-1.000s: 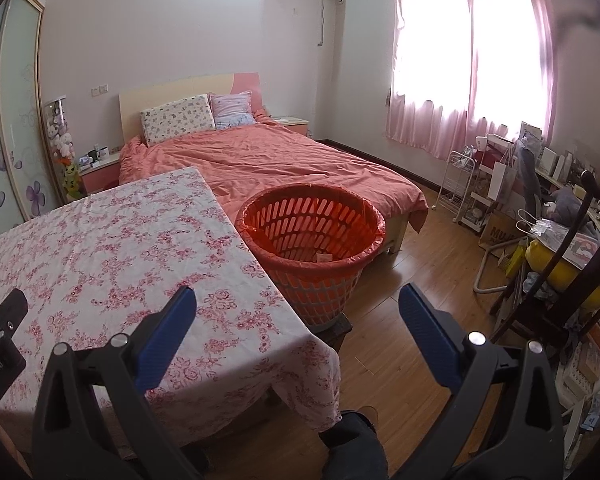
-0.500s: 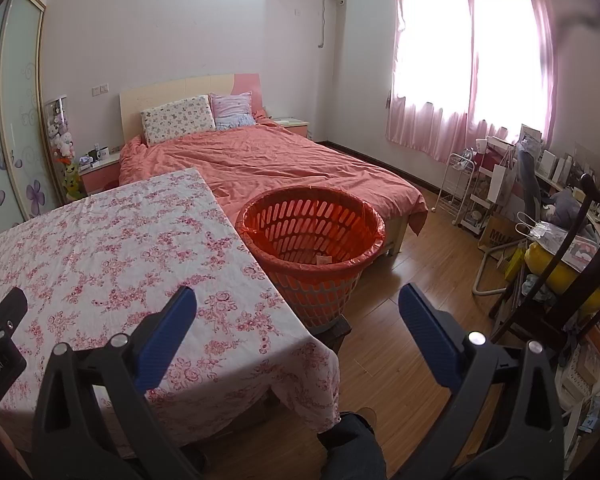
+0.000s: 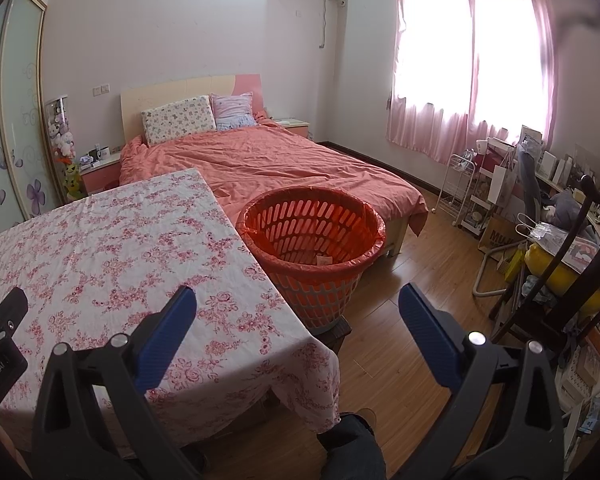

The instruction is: Collect trash

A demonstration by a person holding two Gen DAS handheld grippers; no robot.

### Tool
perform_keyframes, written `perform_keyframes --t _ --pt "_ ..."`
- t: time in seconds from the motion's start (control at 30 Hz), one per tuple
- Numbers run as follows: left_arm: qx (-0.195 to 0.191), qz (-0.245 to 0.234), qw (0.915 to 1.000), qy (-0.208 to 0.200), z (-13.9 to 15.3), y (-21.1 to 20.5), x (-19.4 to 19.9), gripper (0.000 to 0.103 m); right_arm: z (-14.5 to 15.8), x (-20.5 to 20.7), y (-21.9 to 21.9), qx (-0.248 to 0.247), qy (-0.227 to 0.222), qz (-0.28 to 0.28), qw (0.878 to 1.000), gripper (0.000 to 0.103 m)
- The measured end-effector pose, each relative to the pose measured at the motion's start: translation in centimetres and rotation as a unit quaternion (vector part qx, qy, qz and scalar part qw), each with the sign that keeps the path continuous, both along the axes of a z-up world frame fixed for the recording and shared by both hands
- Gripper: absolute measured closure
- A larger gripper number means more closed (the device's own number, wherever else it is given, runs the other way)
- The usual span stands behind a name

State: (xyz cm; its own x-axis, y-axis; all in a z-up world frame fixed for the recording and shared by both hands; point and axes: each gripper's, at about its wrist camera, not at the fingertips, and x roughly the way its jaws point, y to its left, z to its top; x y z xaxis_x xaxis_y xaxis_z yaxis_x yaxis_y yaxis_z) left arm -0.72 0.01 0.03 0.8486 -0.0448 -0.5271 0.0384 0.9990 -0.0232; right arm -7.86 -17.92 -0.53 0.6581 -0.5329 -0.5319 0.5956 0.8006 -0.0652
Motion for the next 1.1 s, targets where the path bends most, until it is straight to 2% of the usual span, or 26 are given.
perform_keyframes --t 1.1 --pt "0.002 0.000 1.0000 0.004 0.02 0.03 0.11 0.002 0.12 0.16 0.08 0.000 0.002 0.001 1.000 0.004"
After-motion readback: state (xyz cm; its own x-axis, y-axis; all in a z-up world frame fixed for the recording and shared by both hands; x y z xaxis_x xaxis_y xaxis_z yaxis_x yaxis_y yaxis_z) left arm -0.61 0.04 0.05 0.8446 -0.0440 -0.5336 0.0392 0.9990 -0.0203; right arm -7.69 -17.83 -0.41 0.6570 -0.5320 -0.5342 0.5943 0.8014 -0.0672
